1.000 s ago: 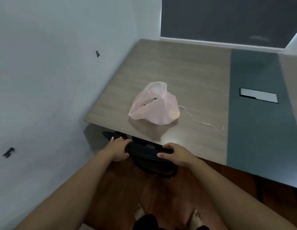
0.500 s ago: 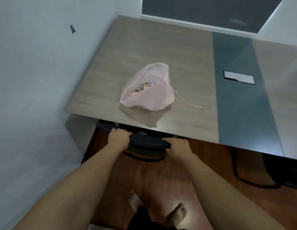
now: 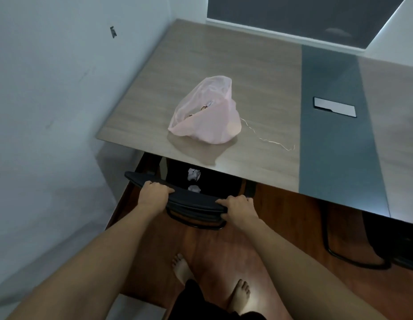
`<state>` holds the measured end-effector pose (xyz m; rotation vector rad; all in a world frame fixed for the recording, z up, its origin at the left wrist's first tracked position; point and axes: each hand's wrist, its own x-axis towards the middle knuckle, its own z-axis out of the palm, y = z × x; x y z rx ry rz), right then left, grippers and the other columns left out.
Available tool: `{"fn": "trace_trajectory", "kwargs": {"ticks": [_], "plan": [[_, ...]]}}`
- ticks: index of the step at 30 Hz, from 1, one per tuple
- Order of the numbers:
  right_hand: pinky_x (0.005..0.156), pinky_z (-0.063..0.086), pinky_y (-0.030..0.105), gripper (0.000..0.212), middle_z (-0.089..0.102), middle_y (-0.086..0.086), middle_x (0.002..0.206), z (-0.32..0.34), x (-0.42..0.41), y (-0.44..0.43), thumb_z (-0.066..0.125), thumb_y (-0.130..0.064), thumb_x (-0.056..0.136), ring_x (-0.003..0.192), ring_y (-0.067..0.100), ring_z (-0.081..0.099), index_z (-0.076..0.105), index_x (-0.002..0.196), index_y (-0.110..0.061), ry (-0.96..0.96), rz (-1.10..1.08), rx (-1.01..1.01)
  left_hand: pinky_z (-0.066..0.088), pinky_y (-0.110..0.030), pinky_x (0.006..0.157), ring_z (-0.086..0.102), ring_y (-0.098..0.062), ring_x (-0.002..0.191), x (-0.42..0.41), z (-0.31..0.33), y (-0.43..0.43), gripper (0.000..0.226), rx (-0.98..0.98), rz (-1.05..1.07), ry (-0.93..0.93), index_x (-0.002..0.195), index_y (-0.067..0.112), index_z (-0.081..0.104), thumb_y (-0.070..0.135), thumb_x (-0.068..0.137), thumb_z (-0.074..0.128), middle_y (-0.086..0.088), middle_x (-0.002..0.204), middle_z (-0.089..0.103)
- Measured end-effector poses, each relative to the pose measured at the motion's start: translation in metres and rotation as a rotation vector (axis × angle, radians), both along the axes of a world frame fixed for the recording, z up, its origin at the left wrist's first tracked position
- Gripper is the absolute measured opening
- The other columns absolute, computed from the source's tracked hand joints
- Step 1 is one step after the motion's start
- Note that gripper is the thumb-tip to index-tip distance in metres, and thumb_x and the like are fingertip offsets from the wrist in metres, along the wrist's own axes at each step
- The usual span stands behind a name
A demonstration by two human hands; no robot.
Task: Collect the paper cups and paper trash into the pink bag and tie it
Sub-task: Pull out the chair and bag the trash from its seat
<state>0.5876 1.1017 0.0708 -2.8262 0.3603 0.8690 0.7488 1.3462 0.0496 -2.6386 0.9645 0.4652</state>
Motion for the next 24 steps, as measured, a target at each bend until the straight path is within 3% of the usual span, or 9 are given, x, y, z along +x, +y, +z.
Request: {"fn": "trace_trajectory", "kwargs": {"ticks": [7,13,24], "plan": [[0.106,0.044,0.049,0.061,0.058,0.006,0.145,-0.001,-0.075,0.019,0.061,-0.05,0.106,0.13,0.038,0.053,0.046,0.165,-0.041,-0.034,0.123,0.129,0.035,-0.034,0.114,0.056,-0.017,0.14,-0.081,-0.006,0.05,0.059,-0.062,0.095,0.044,0.154,0.046,0.052,0.014,0.105,0.053,0.01,0.151,0.063],[0.103,0.053,0.051,0.062,0.06,0.008,0.141,-0.012,-0.106,0.028,0.065,-0.05,0.104,0.125,0.039,0.055,0.051,0.163,-0.035,-0.02,0.241,0.258,0.036,-0.036,0.113,0.055,-0.02,0.14,-0.134,-0.008,0.088,0.06,-0.074,0.156,0.062,0.151,0.047,0.056,0.012,0.102,0.054,0.008,0.15,0.064],[0.096,0.053,0.047,0.077,0.054,0.015,0.144,-0.01,-0.107,0.084,0.062,-0.059,0.102,0.129,0.041,0.054,0.042,0.168,-0.026,0.056,0.51,0.343,0.019,-0.041,0.126,0.036,-0.017,0.153,-0.141,-0.001,0.156,0.073,0.035,0.211,0.126,0.154,0.056,0.045,0.011,0.099,0.06,0.028,0.163,0.043]]}}
